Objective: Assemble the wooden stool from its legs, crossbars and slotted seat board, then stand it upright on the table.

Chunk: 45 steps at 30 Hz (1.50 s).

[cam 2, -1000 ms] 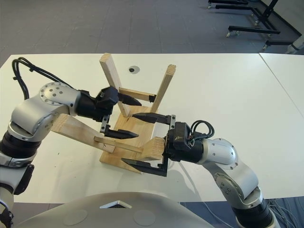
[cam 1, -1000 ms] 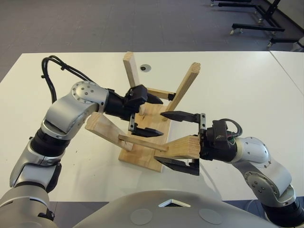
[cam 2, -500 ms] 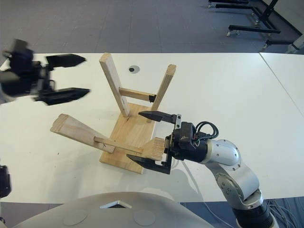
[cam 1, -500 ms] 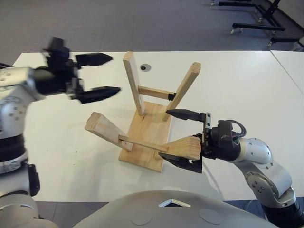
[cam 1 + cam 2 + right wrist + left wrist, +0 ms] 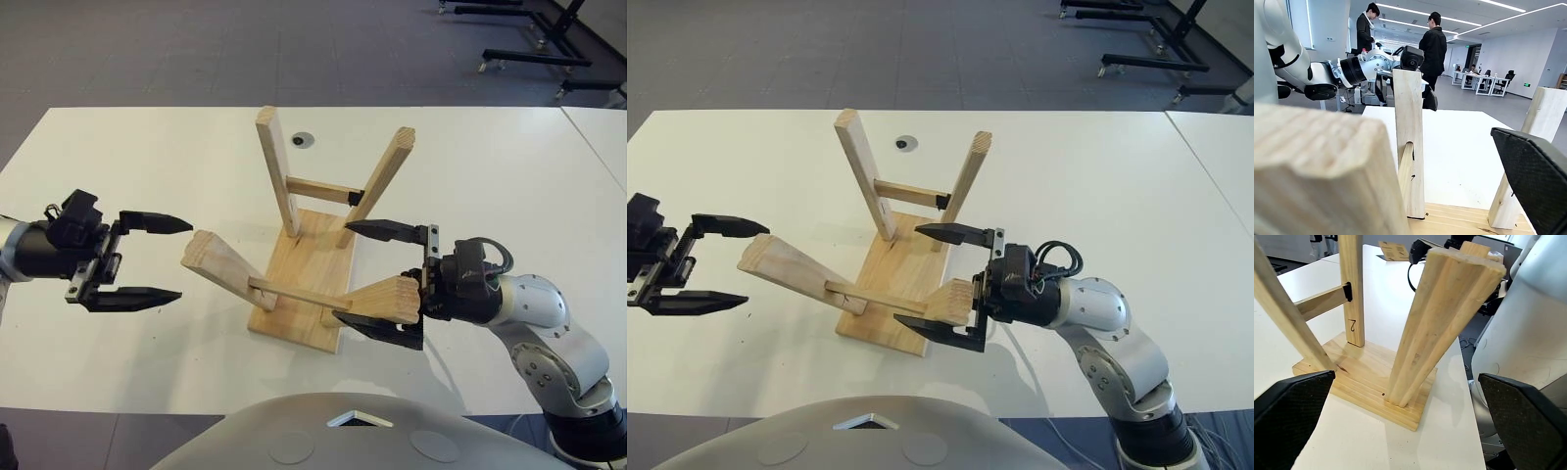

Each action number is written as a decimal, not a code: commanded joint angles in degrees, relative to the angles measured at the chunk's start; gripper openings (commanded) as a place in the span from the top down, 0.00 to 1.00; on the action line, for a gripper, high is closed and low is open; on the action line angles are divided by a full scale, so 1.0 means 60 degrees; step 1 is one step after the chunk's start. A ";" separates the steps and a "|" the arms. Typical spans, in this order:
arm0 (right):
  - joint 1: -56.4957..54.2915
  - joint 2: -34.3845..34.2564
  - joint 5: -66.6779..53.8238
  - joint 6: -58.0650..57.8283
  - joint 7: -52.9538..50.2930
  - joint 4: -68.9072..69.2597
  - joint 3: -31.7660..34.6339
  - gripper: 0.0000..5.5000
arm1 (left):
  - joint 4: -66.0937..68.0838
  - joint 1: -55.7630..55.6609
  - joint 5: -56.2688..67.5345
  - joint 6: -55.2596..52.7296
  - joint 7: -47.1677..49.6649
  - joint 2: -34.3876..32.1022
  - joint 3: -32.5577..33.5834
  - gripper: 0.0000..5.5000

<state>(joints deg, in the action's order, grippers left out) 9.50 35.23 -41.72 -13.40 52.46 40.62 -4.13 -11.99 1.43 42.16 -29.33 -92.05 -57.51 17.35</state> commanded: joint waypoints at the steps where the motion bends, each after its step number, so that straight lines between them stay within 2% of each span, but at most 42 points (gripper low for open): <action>1: -0.0336 -0.0013 -0.0106 -0.0376 -0.0356 0.0290 -0.0043 0.02 | -0.0717 -0.0555 0.0294 -0.0090 0.0445 0.0218 -0.0452 0.02; 6: -0.0608 -0.0122 -0.0140 -0.0522 -0.0421 0.0233 -0.0160 0.02 | -0.2136 -0.1322 0.1034 -0.0453 0.2127 0.1373 -0.1128 0.02; 10: -0.0601 -0.0191 -0.0125 -0.0560 -0.0393 0.0242 -0.0221 0.02 | -0.2776 -0.1354 0.1316 -0.0654 0.2623 0.1588 -0.1493 0.02; 26: -0.0810 -0.0591 0.0274 -0.0332 -0.0206 -0.0131 -0.0572 0.02 | -0.3057 -0.2094 0.1256 -0.0683 0.3121 0.2125 -0.2814 0.02; 45: -0.1979 -0.0770 0.0279 -0.0766 0.0049 -0.0710 -0.1061 0.02 | -0.3517 -0.2641 0.1107 -0.0887 0.3119 0.2870 -0.4164 0.02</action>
<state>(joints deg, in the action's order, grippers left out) 2.76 32.82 -41.47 -15.75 53.48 34.98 -5.57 -26.71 -11.93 48.56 -33.96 -73.34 -44.24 1.00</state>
